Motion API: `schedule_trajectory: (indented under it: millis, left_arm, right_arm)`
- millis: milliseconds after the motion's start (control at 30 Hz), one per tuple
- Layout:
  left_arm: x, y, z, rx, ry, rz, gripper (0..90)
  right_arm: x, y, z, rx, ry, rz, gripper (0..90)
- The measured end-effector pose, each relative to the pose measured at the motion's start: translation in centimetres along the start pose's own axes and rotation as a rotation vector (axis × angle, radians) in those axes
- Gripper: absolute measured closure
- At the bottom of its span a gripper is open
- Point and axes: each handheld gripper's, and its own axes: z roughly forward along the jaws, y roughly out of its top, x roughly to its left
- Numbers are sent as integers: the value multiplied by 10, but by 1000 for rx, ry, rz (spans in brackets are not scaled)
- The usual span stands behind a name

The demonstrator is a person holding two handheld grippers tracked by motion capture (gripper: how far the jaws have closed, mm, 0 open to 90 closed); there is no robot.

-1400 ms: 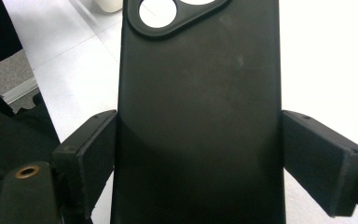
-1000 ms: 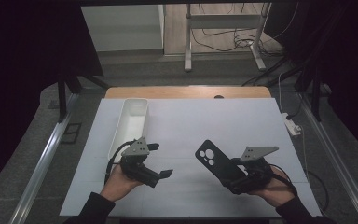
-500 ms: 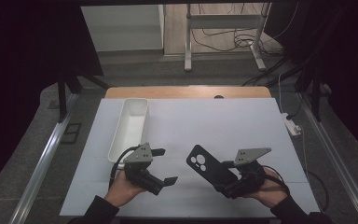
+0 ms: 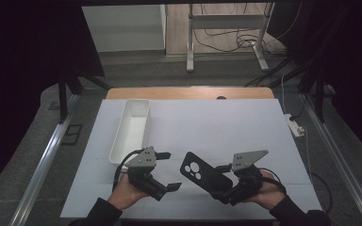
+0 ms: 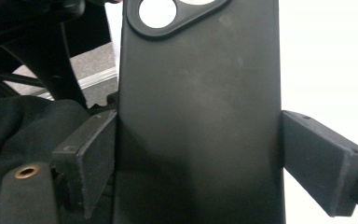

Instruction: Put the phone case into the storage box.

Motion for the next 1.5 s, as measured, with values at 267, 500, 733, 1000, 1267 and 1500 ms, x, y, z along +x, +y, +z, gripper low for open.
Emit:
schedule_trajectory:
  millis: [267,500,733,1000,1267,1500]
  left_arm:
    - [1,1,1,-38,-59,-7,0]
    - [-3,3,7,-42,-103,29,0]
    - [-3,4,12,-49,-137,39,0]
    - [-3,5,14,-79,-192,48,0]
    - [-2,4,14,-109,-243,44,6]
    - [-2,4,14,-132,-289,37,41]
  right_arm:
    - [4,5,5,-18,51,-18,143]
    - [6,9,9,-35,88,-30,143]
    - [8,11,11,-48,113,-50,143]
    - [11,14,15,-53,141,-59,142]
    - [13,15,17,-54,155,-81,141]
    - [14,15,17,-57,165,-95,141]
